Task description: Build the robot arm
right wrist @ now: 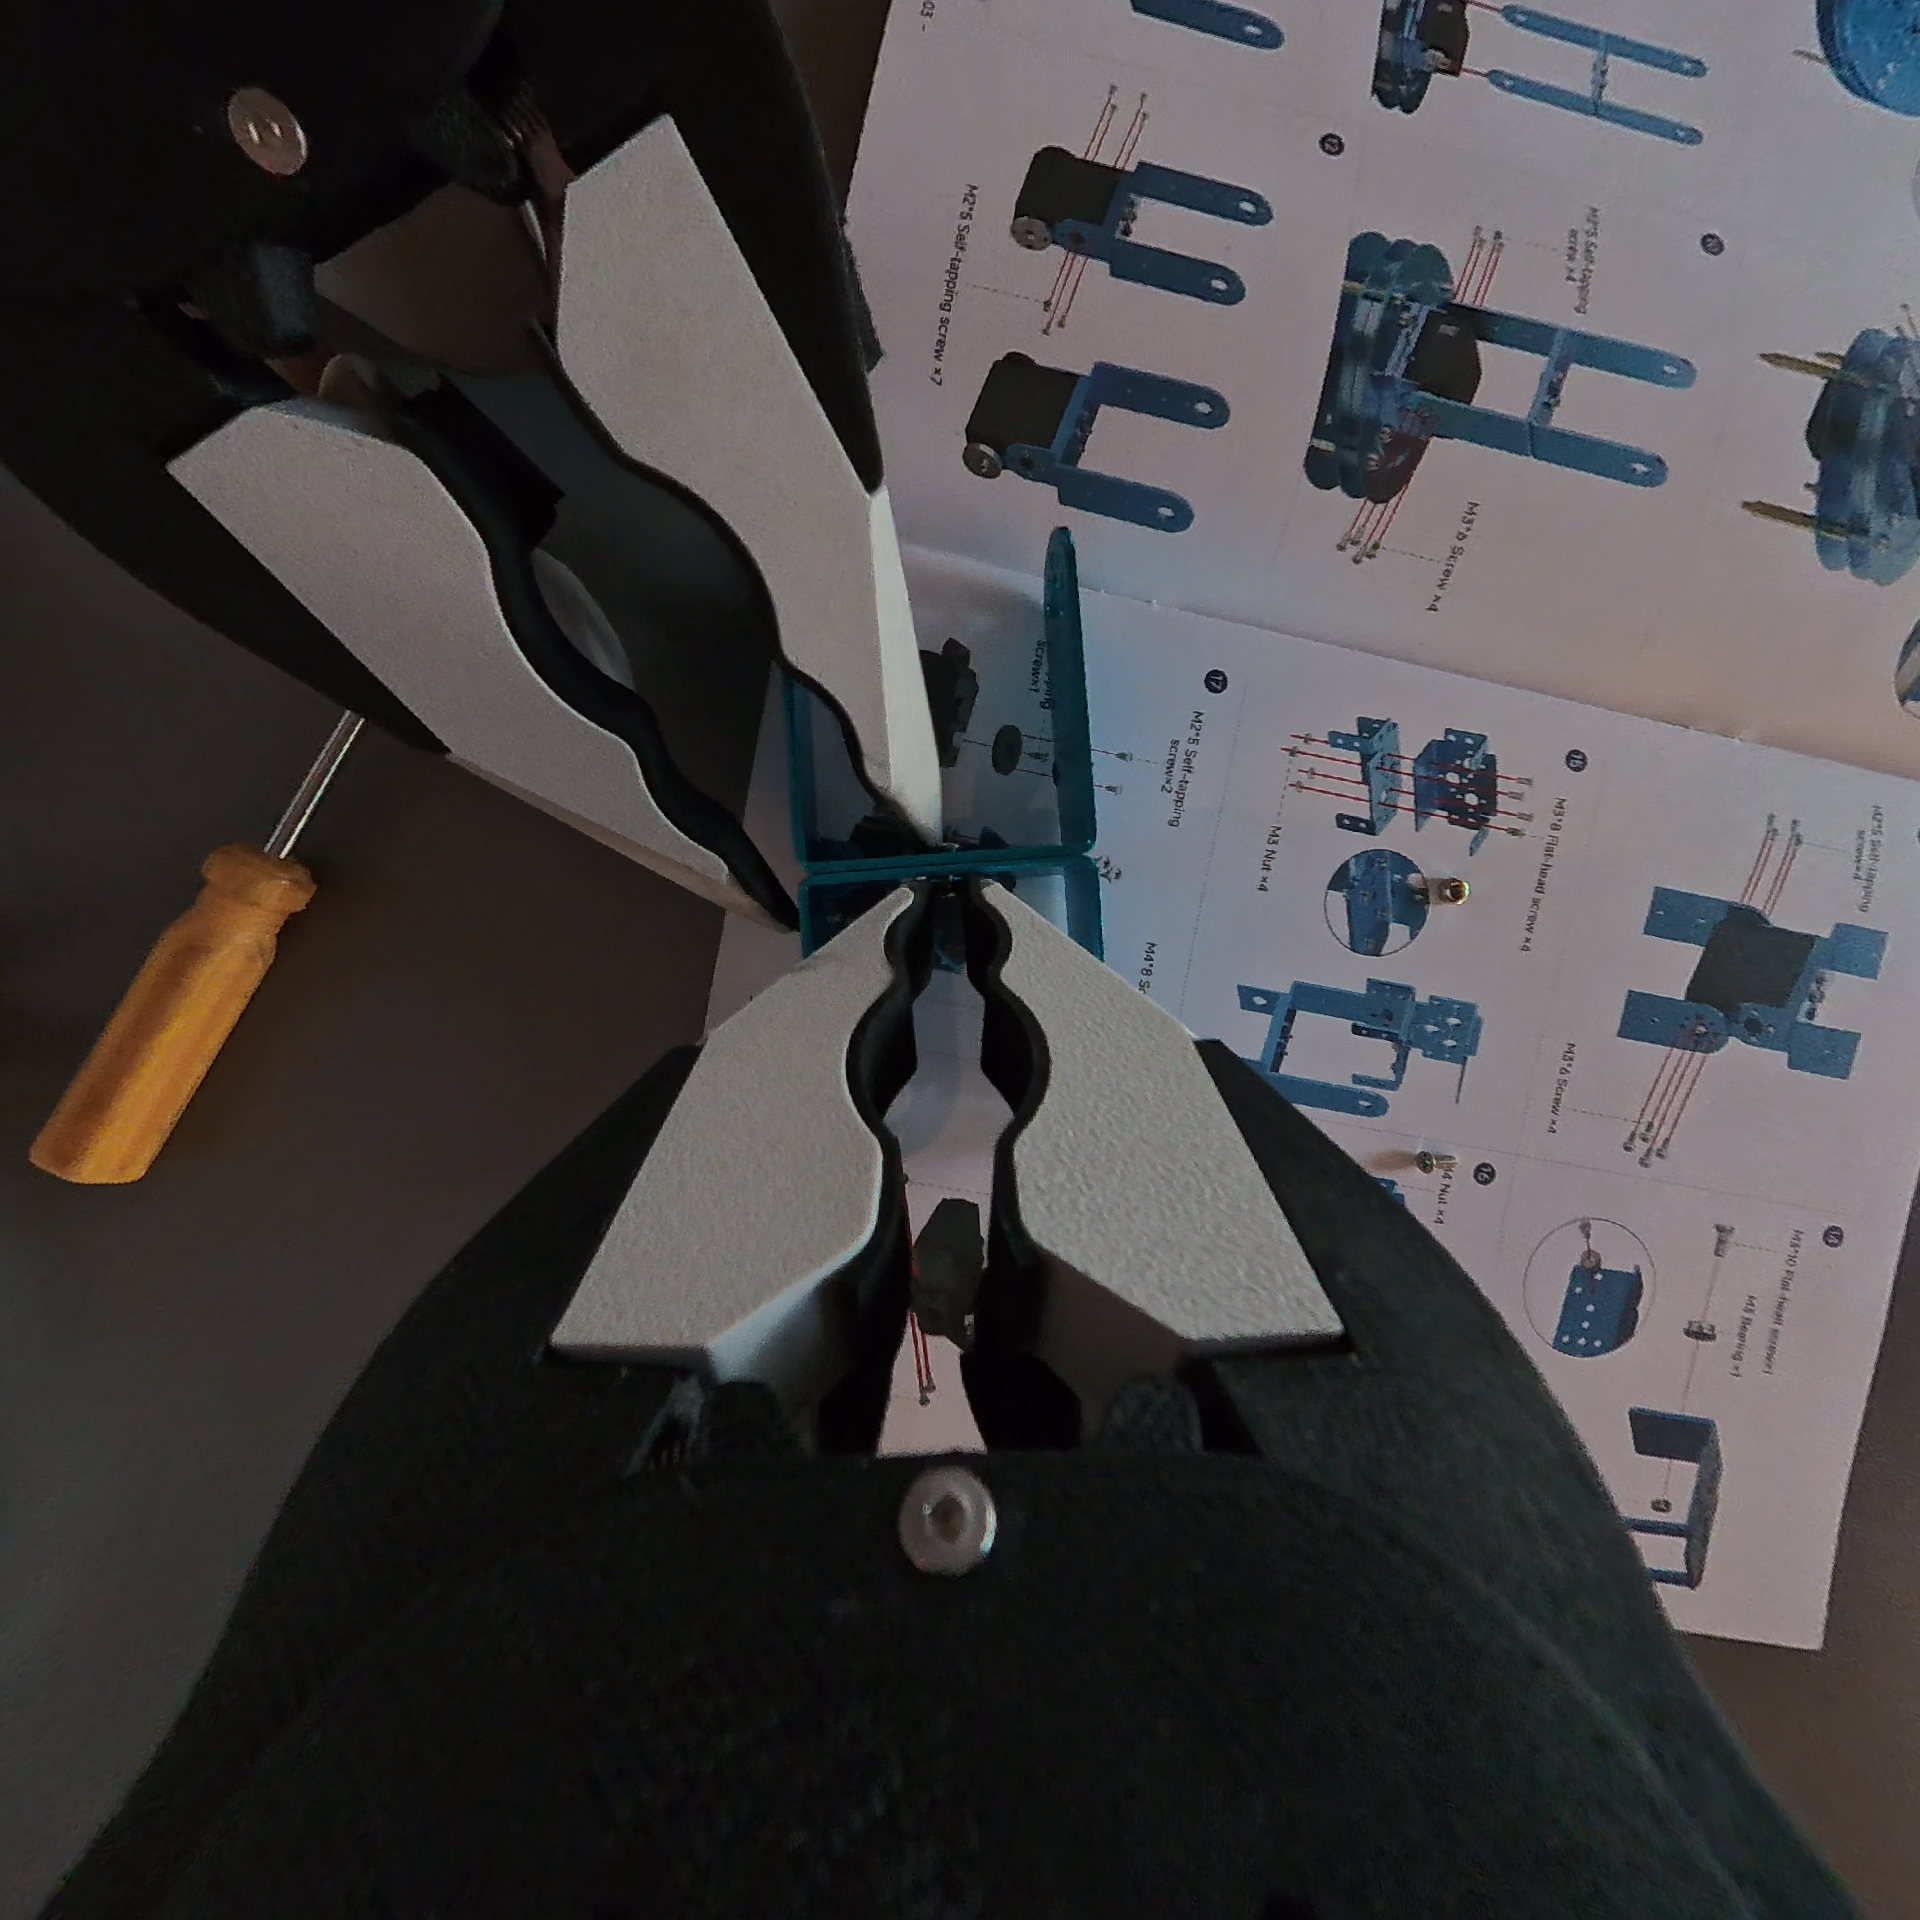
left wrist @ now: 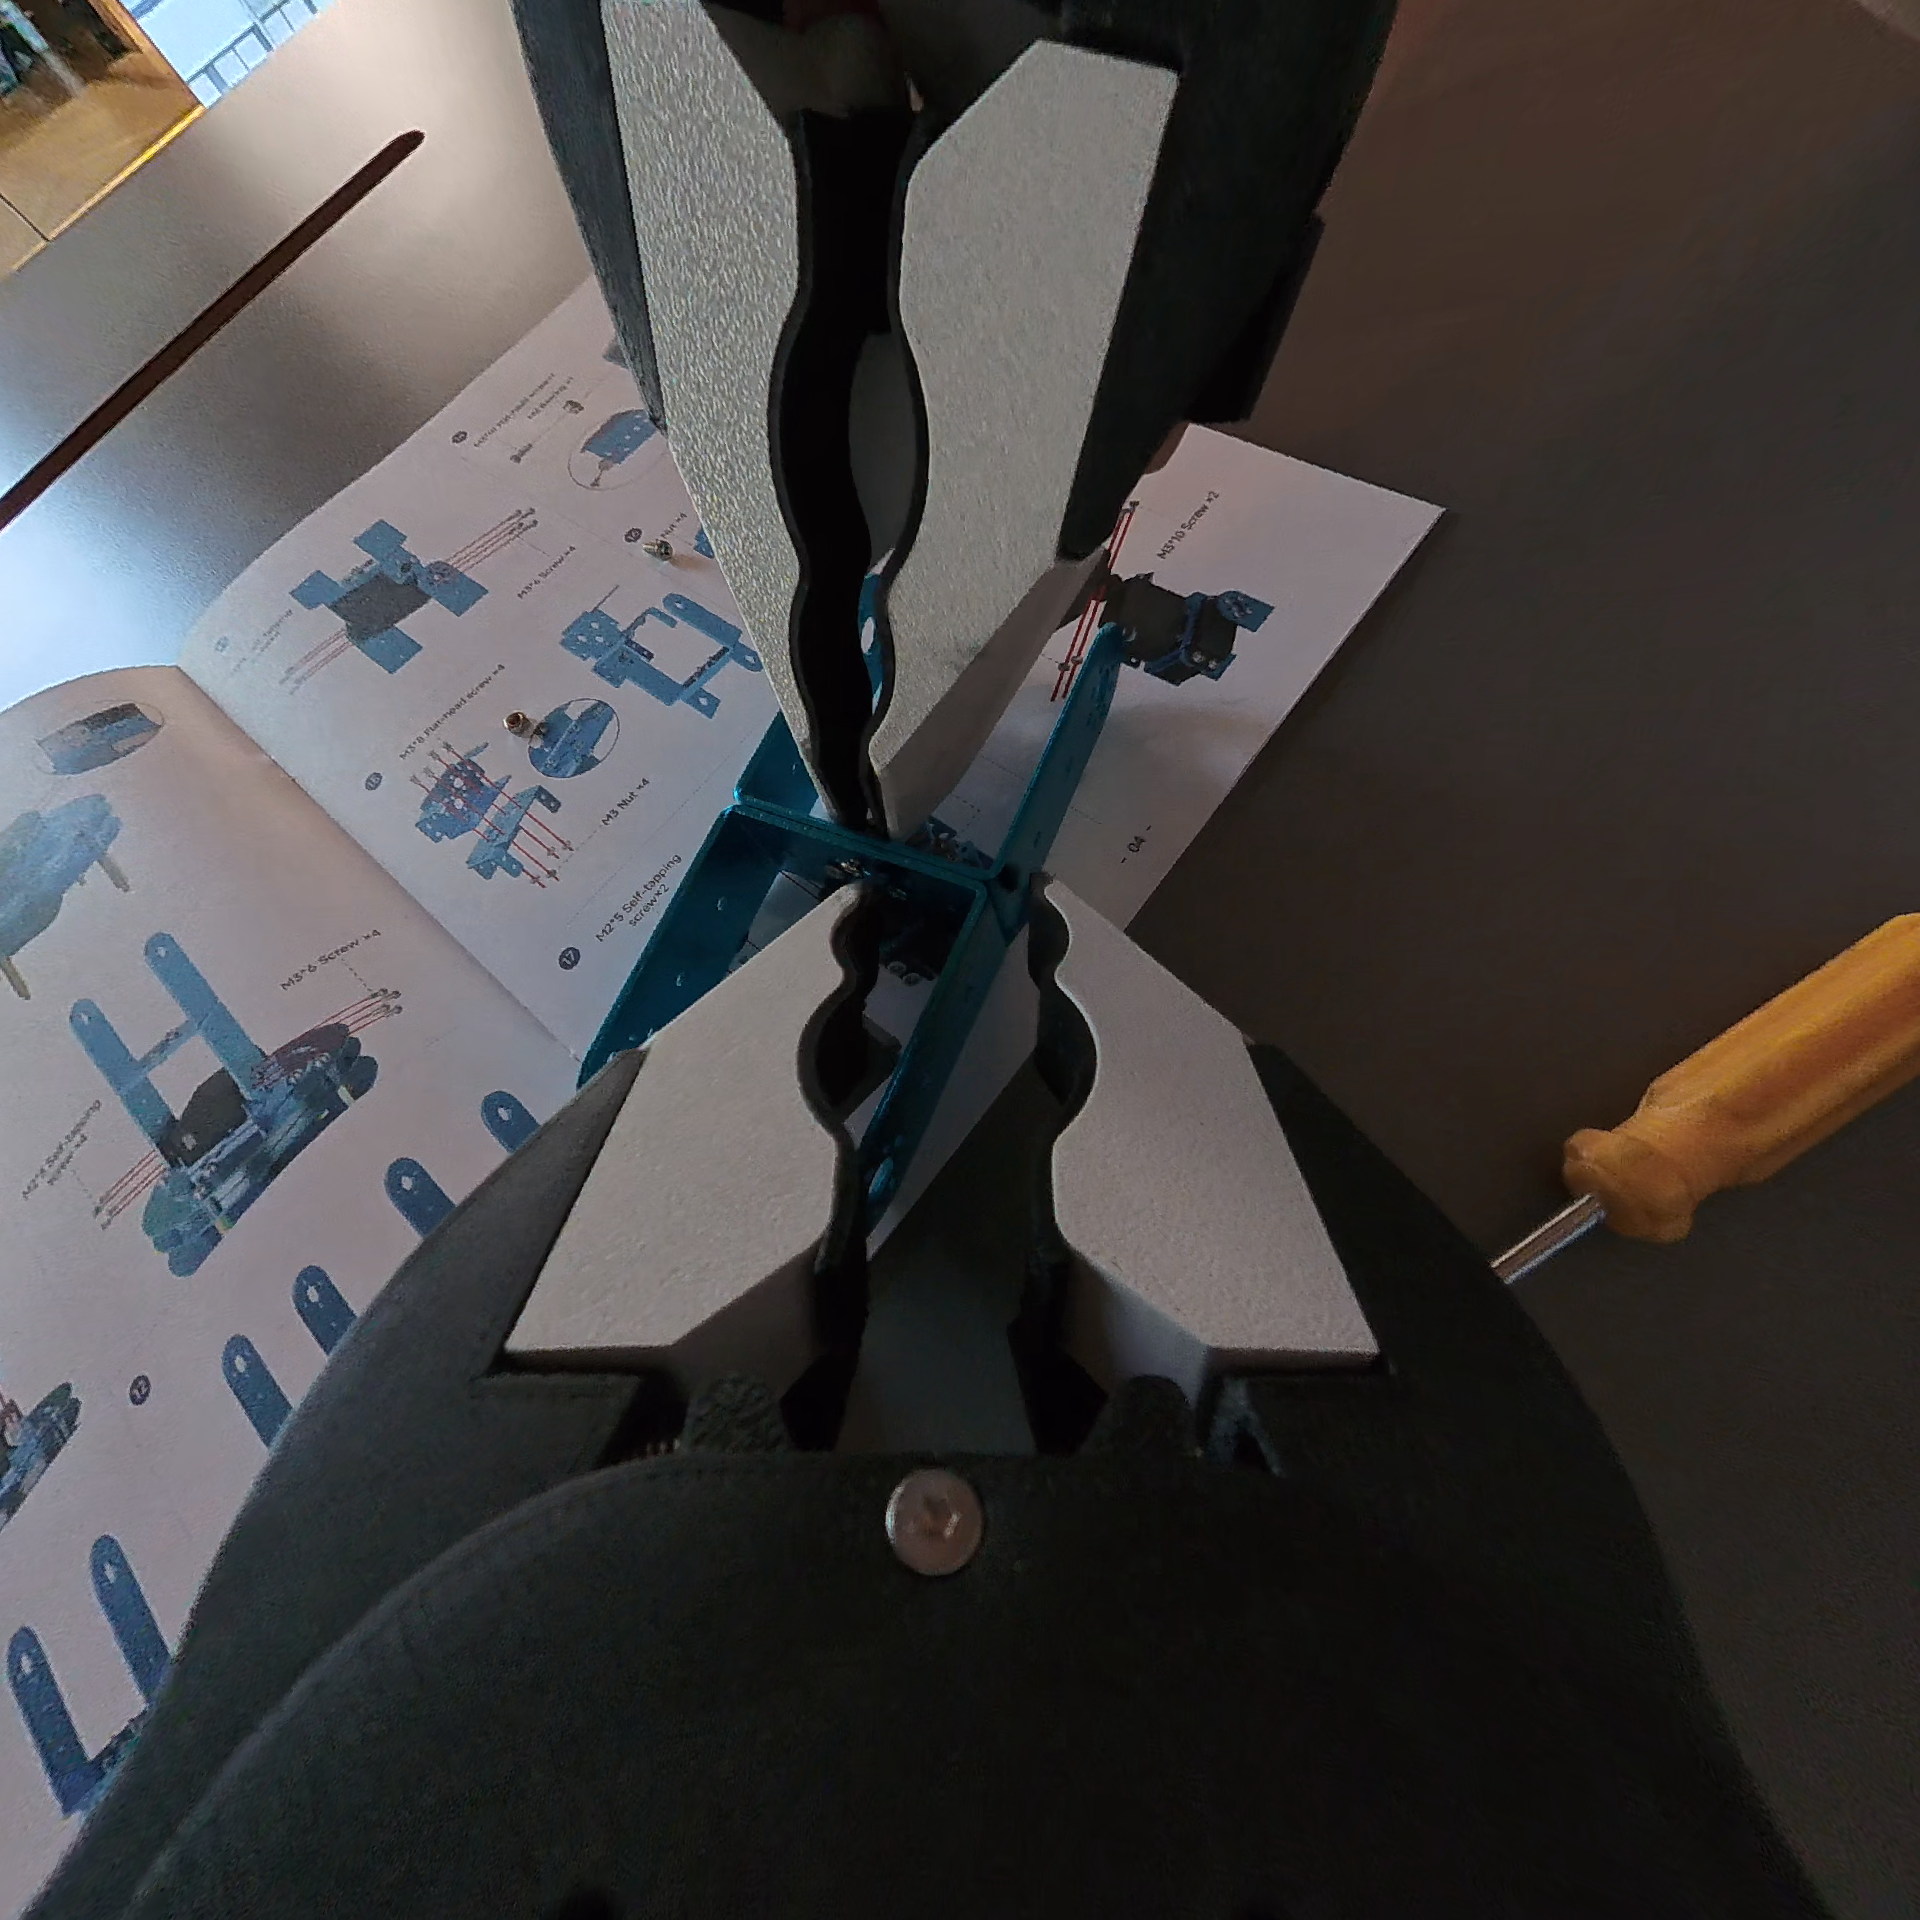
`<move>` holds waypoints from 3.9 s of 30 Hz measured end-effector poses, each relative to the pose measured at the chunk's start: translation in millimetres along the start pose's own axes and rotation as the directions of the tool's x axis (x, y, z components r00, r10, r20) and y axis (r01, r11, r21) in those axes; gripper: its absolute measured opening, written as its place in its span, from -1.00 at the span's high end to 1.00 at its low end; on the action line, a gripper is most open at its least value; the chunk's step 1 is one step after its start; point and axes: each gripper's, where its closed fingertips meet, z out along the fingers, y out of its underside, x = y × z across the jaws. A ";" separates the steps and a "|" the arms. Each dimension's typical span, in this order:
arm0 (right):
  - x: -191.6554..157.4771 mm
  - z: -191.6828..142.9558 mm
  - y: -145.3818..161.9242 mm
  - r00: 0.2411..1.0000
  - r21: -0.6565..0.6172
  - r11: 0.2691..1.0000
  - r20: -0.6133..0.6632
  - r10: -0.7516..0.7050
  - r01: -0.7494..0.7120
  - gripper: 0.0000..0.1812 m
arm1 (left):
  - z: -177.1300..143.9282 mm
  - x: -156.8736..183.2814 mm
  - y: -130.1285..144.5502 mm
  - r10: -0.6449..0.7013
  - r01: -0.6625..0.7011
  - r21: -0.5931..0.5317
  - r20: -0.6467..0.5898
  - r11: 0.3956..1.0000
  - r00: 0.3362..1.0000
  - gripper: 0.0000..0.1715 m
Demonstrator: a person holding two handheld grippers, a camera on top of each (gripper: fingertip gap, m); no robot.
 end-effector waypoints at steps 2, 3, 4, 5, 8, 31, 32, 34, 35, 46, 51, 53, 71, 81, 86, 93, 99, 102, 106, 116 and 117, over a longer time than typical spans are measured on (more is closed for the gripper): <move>0.1 -0.2 0.1 1.000 -0.006 1.000 -0.004 -0.002 0.002 0.95 | 1.5 -0.6 2.4 0.002 -0.002 -0.019 0.008 1.000 1.000 0.60; 0.2 -0.1 0.1 1.000 -0.005 1.000 -0.004 0.000 0.000 0.95 | 2.4 -1.2 4.1 0.002 -0.002 -0.031 0.015 1.000 1.000 0.56; 0.4 -0.1 0.0 1.000 -0.003 1.000 -0.003 0.002 -0.002 0.95 | 3.0 -1.9 4.9 0.005 -0.004 -0.038 0.023 0.999 1.000 0.52; 0.3 -0.1 -0.1 1.000 -0.002 1.000 -0.001 0.004 -0.004 0.95 | 3.1 -2.2 5.0 0.008 -0.007 -0.040 0.029 0.999 1.000 0.51; 0.3 -0.2 -0.1 1.000 0.000 1.000 0.000 0.005 -0.005 0.95 | 0.8 -1.8 1.1 0.021 -0.021 -0.010 0.036 1.000 0.999 0.60; 2.6 -2.3 -0.4 0.999 -0.052 0.999 0.036 0.007 -0.005 0.96 | 1.5 -0.4 -2.0 0.074 -0.075 0.006 0.050 0.997 0.996 0.67; 3.7 -3.1 -1.0 0.999 -0.049 0.999 0.031 0.006 -0.005 0.97 | 1.5 -0.3 -1.9 0.076 -0.077 0.005 0.050 0.997 0.996 0.69; 5.4 -4.7 -2.7 1.000 -0.039 0.999 0.026 0.005 -0.004 0.98 | 1.7 0.3 -1.6 0.082 -0.082 0.003 0.050 0.997 0.995 0.70; 5.8 -5.1 -3.1 1.000 -0.036 0.999 0.027 0.006 -0.005 0.98 | 1.9 0.4 -1.4 0.085 -0.085 0.001 0.051 0.996 0.995 0.70; 1.6 -7.7 16.0 0.995 0.006 1.000 0.095 -0.001 0.001 0.96 | 3.6 -1.0 1.4 0.103 -0.102 -0.022 0.069 0.995 0.992 0.69; -8.8 -5.2 19.6 0.983 0.089 0.993 0.177 0.055 -0.072 0.96 | 1.6 -3.4 6.3 0.100 -0.098 -0.036 0.060 0.995 0.993 0.76; -11.7 -7.3 14.5 0.980 0.130 0.987 0.190 0.064 -0.090 0.96 | -0.7 -0.9 8.0 0.092 -0.090 -0.035 0.034 0.995 0.995 0.80; -26.6 -8.9 9.1 0.958 0.094 0.977 0.194 -0.209 0.194 0.83 | -10.8 5.3 12.9 0.101 -0.101 -0.024 0.011 0.995 0.995 0.69; -22.8 3.1 15.9 0.852 -0.071 0.869 0.254 -0.459 0.490 0.89 | -19.9 0.5 6.8 0.084 -0.086 0.041 0.052 0.995 0.995 0.66; -20.2 8.0 17.4 0.834 -0.105 0.847 0.274 -0.478 0.520 0.90 | -21.6 -2.2 6.0 0.070 -0.073 0.051 0.062 0.996 0.996 0.65; -22.6 9.6 17.8 0.821 -0.112 0.837 0.298 -0.486 0.536 0.95 | -22.0 -3.4 6.5 0.068 -0.072 0.051 0.070 0.996 0.995 0.65; -22.3 8.0 19.8 0.842 -0.101 0.860 0.289 -0.456 0.501 1.00 | -21.9 -3.0 6.8 0.072 -0.075 0.049 0.069 0.996 0.995 0.65; -22.8 4.3 22.7 0.868 -0.056 0.892 0.269 -0.418 0.448 1.00 | -21.6 -2.4 7.2 0.078 -0.082 0.046 0.071 0.996 0.994 0.65; -22.2 0.7 27.8 0.891 -0.036 0.914 0.240 -0.385 0.404 1.00 | -20.4 -1.4 8.4 0.083 -0.086 0.036 0.065 0.996 0.994 0.66; -20.2 5.4 17.7 0.902 0.027 0.934 0.250 -0.352 0.357 0.90 | -20.9 -1.2 8.3 0.094 -0.097 0.037 0.073 0.995 0.993 0.66; -20.3 5.3 16.5 0.905 0.043 0.938 0.253 -0.343 0.343 0.90 | -21.0 -1.3 8.4 0.093 -0.096 0.037 0.074 0.995 0.993 0.66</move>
